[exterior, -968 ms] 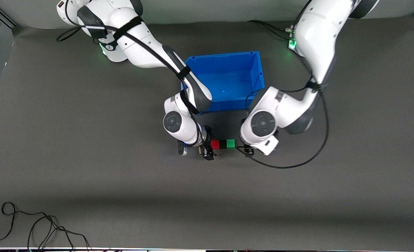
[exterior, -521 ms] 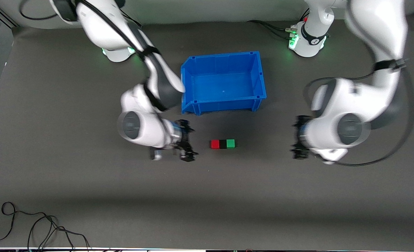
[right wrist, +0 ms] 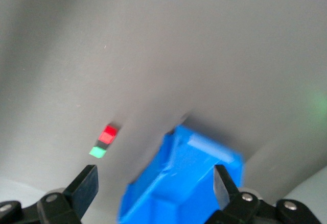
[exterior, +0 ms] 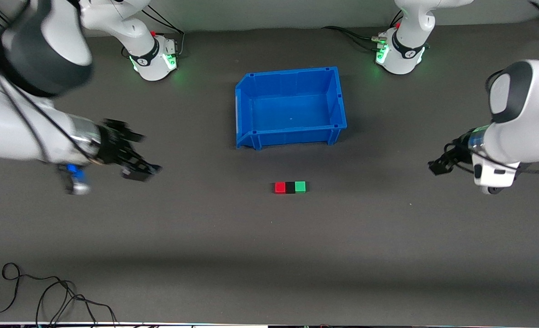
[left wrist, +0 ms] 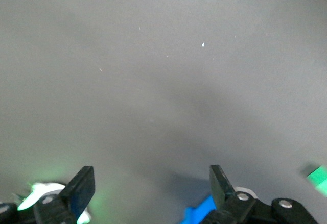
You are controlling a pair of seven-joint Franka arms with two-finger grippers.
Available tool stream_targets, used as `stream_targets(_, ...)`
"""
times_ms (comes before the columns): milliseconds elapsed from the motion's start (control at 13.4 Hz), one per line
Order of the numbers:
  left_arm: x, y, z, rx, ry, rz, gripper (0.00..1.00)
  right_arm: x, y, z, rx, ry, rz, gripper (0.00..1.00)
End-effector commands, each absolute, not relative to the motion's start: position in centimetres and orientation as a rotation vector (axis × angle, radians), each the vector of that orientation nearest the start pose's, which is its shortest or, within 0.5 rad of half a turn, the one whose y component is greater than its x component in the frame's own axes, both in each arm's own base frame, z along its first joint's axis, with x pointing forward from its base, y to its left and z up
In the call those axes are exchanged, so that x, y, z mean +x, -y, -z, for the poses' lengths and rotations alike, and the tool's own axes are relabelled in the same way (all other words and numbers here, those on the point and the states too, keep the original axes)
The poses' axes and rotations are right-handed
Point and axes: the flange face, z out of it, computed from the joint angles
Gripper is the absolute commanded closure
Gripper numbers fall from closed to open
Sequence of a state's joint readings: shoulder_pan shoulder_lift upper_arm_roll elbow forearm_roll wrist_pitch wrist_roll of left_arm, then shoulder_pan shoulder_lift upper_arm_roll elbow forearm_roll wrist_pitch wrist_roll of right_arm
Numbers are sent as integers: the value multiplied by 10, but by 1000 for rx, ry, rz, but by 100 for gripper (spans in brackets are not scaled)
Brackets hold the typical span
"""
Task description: Attach green and red cubes to black cube
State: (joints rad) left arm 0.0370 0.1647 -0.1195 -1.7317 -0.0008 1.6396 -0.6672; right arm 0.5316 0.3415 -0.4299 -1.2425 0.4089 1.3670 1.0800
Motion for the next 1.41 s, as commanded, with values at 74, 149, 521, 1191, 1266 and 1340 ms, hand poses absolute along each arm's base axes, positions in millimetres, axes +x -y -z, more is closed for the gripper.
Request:
stream_targets(74,552,8,-516,-3050,434,-273,0,592,-96,-609,-2903,-984,-372,0)
stream_targets(149,550,0,-533,-3083,308,-224,0,592,-80,-610,-2941,-876,-368,0)
stream_targets(521,562,14,-589,-3152,-28,-46,0,593,-37,-613,-3112,-319,-321,0)
stream_targets(1191,565,3,-627,-3131,-125,48,0,594,-35,-612,-3128,-317,-317,0)
stream_targets(1266,567,1,-628,-3133,-122,41,0,594,-35,-612,-3128,-317,-317,0)
stream_targets(1340,568,-1,-630,-3135,-120,15,0,595,-34,-612,-3129,-317,-315,0)
